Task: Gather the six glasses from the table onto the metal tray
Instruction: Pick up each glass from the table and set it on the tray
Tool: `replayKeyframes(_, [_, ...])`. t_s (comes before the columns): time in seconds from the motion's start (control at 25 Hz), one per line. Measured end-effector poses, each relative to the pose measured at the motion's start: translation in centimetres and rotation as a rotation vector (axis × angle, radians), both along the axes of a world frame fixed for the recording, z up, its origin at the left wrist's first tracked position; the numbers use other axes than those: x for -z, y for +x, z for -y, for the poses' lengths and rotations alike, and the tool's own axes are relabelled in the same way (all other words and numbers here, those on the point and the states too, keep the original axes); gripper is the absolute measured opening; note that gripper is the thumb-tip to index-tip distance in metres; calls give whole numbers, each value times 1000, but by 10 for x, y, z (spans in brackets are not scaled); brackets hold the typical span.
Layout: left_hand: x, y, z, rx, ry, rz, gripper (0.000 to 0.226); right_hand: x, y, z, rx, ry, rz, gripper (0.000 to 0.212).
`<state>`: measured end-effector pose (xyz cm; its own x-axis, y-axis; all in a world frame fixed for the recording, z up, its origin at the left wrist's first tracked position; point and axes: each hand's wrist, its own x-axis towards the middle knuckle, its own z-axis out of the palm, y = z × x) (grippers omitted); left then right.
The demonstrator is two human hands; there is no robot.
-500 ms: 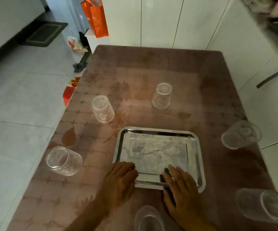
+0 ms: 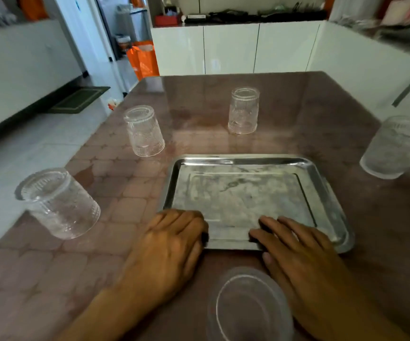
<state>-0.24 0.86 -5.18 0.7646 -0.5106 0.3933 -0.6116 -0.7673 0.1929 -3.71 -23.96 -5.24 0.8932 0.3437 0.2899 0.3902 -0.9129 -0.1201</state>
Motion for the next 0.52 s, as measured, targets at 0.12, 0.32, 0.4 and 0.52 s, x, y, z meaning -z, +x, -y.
replayKeyframes(0.12, [-7,-12,1,-17,2,-3,20,-7,-11,2,-1,-30,-102,44])
replayKeyframes(0.32, [-18,-22,-1,-23,-85,-48,16,-20,-23,-2,1,-6,-45,44])
replayKeyframes(0.4, [-11,-12,3,-25,-103,-120,18,-8,-11,1,1,24,-55,44])
replayKeyframes(0.52, [-15,-15,1,-64,-138,-102,19,-3,-13,3,-17,71,-39,42])
